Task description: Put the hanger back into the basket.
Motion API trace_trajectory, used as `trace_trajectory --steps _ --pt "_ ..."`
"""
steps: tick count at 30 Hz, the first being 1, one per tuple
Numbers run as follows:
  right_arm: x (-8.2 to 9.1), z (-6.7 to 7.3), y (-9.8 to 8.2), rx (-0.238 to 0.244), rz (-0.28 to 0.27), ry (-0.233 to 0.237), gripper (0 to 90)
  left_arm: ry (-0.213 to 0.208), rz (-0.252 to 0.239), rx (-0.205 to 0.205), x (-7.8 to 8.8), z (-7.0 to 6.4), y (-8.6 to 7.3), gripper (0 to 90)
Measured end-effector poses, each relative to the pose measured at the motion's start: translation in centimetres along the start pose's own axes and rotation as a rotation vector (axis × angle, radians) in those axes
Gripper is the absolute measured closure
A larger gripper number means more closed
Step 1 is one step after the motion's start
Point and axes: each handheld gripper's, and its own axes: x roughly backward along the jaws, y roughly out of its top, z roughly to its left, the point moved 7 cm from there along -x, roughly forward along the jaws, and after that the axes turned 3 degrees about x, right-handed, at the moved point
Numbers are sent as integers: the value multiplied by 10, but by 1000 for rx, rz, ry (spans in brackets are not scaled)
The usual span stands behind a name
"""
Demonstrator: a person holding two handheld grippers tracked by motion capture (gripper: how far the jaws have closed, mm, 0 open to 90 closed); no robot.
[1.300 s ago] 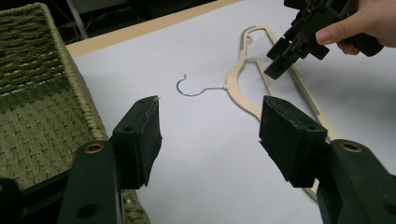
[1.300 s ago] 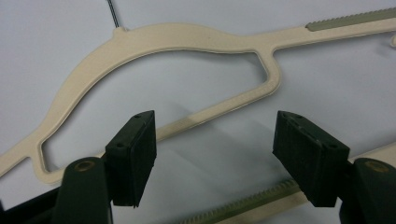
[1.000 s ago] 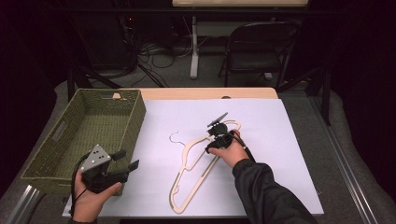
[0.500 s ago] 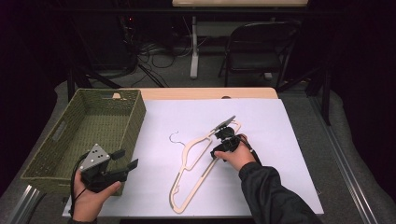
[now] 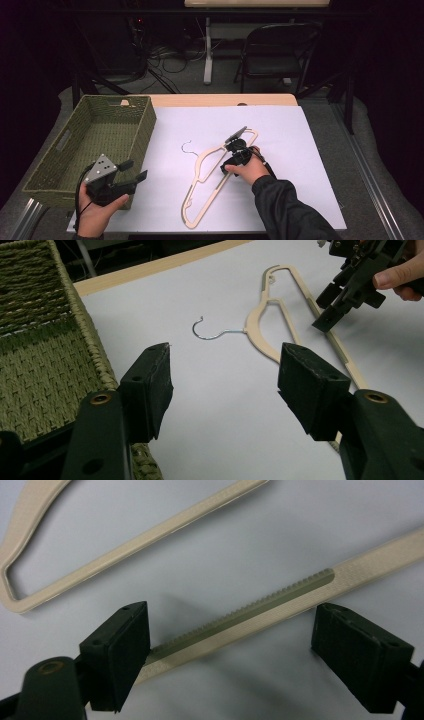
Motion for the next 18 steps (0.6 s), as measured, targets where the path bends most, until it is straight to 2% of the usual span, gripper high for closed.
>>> trace_trajectory --steps 2,3,4,5,9,12,18 --pt "-1 1 0 -3 -2 6 141 1 -1 0 0 0 0 382" --pt "-2 3 2 -7 -12 -7 141 1 -3 0 0 1 0 382" --pt "0 2 1 12 28 -7 141 1 -2 0 1 1 0 382" --pt "1 1 0 20 57 -34 141 1 -3 1 1 1 0 382" --pt "-4 4 3 15 16 -48 144 2 1 2 0 2 -1 382" --pt "-3 4 3 37 36 -65 145 3 -3 6 1 2 -1 382" --pt "-3 4 3 43 58 -69 174 4 -1 5 1 3 -1 382"
